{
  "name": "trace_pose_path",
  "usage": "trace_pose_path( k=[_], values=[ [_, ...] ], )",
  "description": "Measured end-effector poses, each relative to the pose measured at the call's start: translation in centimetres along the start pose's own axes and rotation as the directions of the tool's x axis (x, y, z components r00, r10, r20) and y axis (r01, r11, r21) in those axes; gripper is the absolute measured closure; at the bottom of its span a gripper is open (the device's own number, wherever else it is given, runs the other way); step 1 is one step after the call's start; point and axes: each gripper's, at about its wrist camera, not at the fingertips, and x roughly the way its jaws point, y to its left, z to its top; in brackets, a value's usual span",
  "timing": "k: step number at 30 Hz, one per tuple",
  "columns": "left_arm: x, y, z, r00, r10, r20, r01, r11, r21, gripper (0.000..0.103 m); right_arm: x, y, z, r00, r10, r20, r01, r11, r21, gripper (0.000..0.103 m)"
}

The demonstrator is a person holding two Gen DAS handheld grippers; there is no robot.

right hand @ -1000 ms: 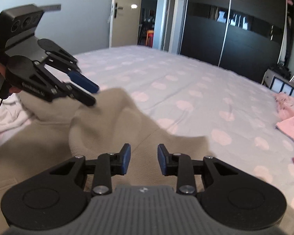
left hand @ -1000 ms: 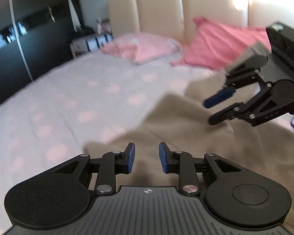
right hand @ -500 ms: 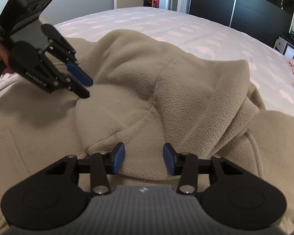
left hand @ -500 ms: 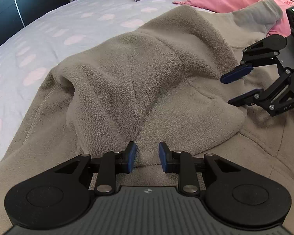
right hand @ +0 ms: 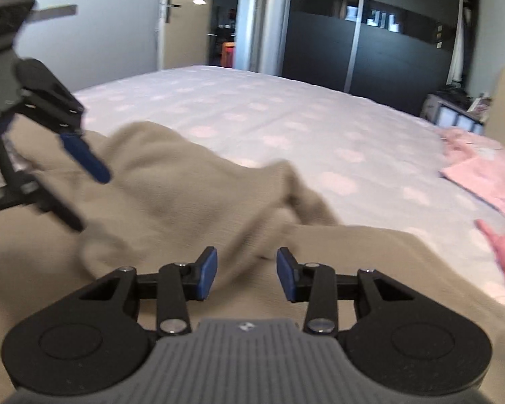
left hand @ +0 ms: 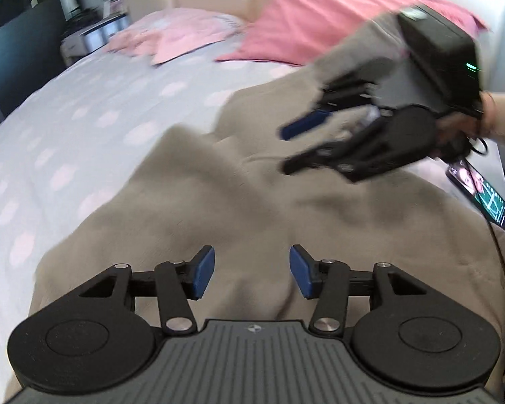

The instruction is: Fold clothes

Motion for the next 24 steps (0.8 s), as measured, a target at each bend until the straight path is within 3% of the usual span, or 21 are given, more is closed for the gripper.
trace_pose_path(
  k=[6,11,12,13,16,22,24],
  values=[
    [6.4,-4.4,0.8,0.989,0.098,-0.107,-0.090,0.993,0.076,0.055,1.9,-3.2,-0.6,1.000,0.013,-0.009,-0.013,0.999,0.031,0.066],
    [9.3,-4.9,-0.1,0.953,0.247,-0.177,-0.224,0.965,0.139,0.059,3.2,-3.9,-0.8,0.998,0.065,0.004,-0.065,0.998,0.025,0.065],
    [9.6,-4.7,-0.2,0.948,0.260,-0.184,-0.238,0.962,0.134,0.067,3.4,-3.7,-0.7,0.998,0.069,0.000,-0.069,0.998,0.004,0.065],
    [9.6,-4.3,-0.3,0.949,0.249,-0.191,-0.230,0.966,0.115,0.078,3.6,-3.6,-0.5,0.997,0.075,-0.003,-0.075,0.997,-0.011,0.065],
    [8.9,-3.2,-0.5,0.958,0.207,-0.198,-0.203,0.978,0.038,0.095,4.4,-3.7,-0.1,0.995,0.104,-0.002,-0.104,0.994,-0.024,0.065],
    [5.5,-1.8,-0.1,0.977,0.157,-0.141,-0.167,0.984,-0.063,0.097,6.4,-3.9,0.8,0.988,0.148,-0.032,-0.149,0.989,-0.018,0.065],
    [4.3,-1.6,0.1,0.979,0.154,-0.131,-0.163,0.984,-0.065,0.097,7.0,-4.5,1.1,0.983,0.181,-0.027,-0.179,0.983,0.044,0.064]
  ],
)
